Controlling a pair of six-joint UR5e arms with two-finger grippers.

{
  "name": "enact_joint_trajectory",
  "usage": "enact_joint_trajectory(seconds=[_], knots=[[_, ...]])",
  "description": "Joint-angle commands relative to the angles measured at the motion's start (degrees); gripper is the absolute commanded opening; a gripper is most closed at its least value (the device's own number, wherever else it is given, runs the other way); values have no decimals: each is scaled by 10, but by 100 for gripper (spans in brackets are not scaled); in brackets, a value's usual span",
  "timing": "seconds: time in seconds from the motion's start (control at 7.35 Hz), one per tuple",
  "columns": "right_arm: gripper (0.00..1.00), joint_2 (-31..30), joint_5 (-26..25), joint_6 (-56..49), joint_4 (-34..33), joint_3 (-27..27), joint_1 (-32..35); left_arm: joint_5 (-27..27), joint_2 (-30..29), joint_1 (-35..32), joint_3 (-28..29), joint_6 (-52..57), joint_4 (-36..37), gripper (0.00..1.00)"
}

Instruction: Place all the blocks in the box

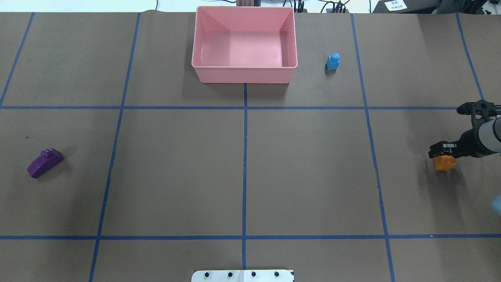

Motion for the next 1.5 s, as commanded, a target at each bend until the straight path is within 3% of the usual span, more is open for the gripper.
enact_joint_trajectory(seconds=[0.0,0.14,0.54,0.68,1.09,1.36], knots=[[42,-2,-4,-1,-1,0,-13,-1,0,0,0,0,0,100],[0,-2,-4,-1,0,5,-12,-1,0,0,0,0,0,100],[0,12,2,-1,-4,47,7,-2,1,0,-2,1,0,100],[0,56,-3,0,-4,42,15,-2,0,0,-2,0,0,100],[0,247,-27,79,-20,-31,18,-1,-61,14,9,-2,-17,100],[0,431,-38,80,-183,-121,14,-4,-109,31,72,-37,-30,100]])
